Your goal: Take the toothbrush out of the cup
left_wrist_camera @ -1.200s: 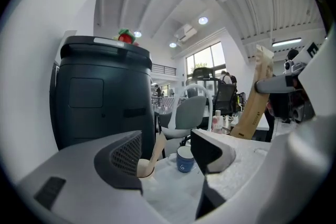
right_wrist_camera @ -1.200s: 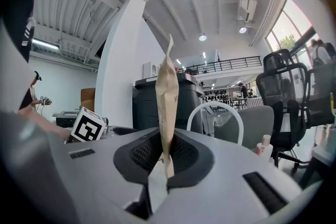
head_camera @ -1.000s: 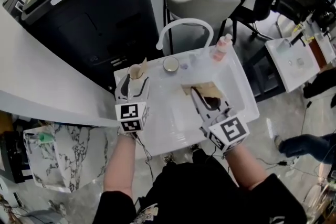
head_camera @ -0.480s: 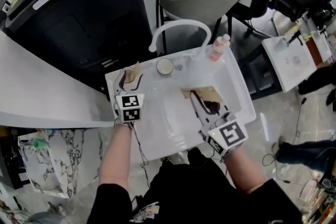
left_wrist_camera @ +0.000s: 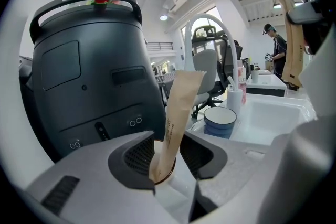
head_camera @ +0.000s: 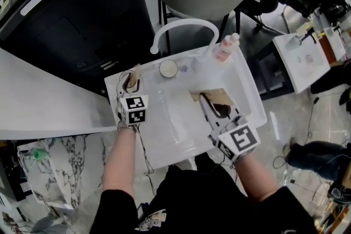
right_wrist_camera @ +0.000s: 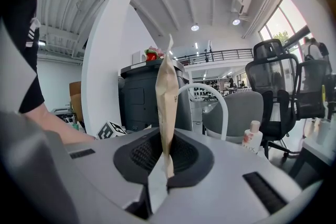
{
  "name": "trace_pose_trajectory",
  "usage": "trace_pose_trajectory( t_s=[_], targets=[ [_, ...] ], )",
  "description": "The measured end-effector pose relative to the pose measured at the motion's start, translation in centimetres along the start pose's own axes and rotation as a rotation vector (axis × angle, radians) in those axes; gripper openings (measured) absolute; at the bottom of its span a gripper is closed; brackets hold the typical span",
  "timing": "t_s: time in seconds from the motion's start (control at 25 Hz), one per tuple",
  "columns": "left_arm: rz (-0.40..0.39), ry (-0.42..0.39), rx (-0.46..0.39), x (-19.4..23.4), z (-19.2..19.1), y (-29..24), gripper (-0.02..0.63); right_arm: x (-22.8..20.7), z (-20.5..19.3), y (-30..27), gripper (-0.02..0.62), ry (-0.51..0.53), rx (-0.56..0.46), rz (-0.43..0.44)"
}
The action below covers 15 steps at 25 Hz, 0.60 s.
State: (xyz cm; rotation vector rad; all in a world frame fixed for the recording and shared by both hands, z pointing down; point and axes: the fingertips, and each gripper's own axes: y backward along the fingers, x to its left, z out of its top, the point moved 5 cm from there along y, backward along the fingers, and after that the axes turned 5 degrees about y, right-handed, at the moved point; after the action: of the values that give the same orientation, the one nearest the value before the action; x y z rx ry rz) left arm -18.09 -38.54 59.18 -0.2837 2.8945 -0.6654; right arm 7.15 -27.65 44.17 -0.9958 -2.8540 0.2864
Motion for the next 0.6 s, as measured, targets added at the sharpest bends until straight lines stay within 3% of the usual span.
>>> trace_pose_trajectory(
  t_s=[0.24,0.44,0.6],
  targets=[
    [0.026,-0.01,-0.007,0.2,0.0,-0.2,0.053,-0.4,-0.1,-0.2,0.023,-0.021,0.036,-0.016],
    [0.04,0.0,-0.018,0.4,0.4,0.2,0.041,-0.4,0.1,-0.4,0.023,-0.004,-0.006,-0.001],
    [0.044,0.009,-0.044,0.7,1.1,1.1,0.038,0.0,0.4,-0.6,0.023,-0.016,0.017,-0.009]
  ],
)
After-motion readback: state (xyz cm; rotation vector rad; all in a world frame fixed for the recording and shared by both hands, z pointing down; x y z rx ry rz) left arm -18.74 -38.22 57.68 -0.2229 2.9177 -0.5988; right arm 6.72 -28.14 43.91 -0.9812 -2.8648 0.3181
